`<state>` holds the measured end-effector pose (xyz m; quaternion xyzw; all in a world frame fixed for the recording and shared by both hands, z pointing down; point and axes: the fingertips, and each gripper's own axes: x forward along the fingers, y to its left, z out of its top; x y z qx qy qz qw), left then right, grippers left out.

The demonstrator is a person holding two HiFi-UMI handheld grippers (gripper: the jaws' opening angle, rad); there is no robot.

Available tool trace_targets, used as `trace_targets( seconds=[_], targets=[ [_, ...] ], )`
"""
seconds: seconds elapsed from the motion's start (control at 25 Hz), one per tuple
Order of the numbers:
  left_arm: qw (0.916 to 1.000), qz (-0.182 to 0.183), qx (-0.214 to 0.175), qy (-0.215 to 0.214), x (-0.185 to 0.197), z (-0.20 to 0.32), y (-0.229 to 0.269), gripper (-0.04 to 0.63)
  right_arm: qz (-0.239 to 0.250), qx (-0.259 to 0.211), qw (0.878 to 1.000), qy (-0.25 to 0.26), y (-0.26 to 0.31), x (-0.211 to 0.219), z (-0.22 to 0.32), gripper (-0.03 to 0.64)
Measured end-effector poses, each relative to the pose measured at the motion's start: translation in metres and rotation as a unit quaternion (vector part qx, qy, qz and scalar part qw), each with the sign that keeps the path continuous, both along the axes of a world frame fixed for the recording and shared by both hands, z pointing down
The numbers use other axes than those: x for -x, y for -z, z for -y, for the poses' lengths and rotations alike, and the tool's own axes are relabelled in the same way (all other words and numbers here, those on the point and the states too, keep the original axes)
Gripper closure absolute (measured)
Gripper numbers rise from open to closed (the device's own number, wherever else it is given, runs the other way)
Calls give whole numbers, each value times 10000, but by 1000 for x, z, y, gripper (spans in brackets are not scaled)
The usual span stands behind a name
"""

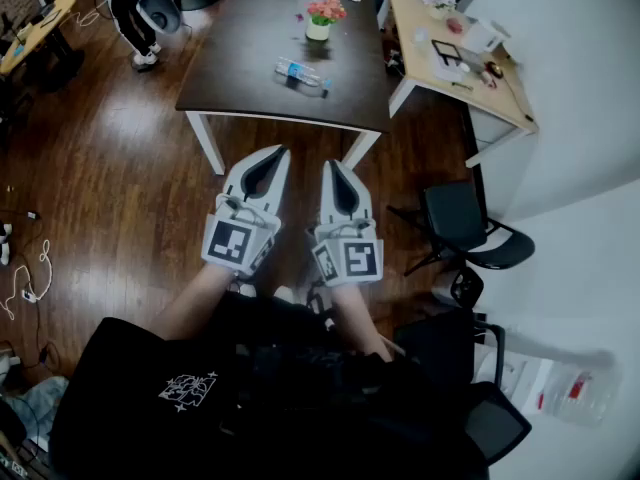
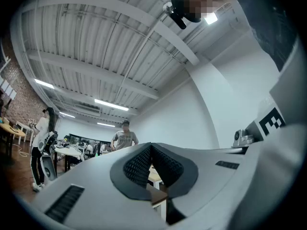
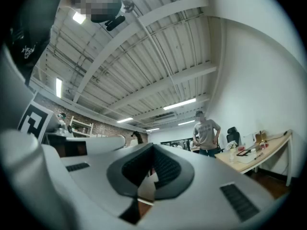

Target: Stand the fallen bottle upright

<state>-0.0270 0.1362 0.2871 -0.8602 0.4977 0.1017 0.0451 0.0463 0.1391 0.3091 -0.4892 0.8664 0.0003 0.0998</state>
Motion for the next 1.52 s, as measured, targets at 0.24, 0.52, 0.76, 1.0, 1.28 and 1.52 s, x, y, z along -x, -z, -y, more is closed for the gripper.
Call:
trace_targets(
  seconds=[0.24,0.52,0.76,1.0,1.28,1.52],
  targets=[
    [9998,87,75,156,-6,12,-9,601,39,-14,10000,83,-6,-16,12,606],
    [9995,102,131,253,-4,41,-16,589,-41,73,9997,245,-14,-7,40,606],
    [9997,-50,219,107,6,105,-32,592,-20,234,9997,107,-32,1,97,606],
    [9992,37,363,-186,26,202,-41,591,-72,387,9992,-119,-37,14,184,604],
    [9949,407,519,-765,32,300,-51,589,-80,392,9978,-530,-32,26,272,604],
    [9848,1112,659,-1160,5,360,-87,589,-98,399,9966,-711,-35,7,320,604]
  ],
)
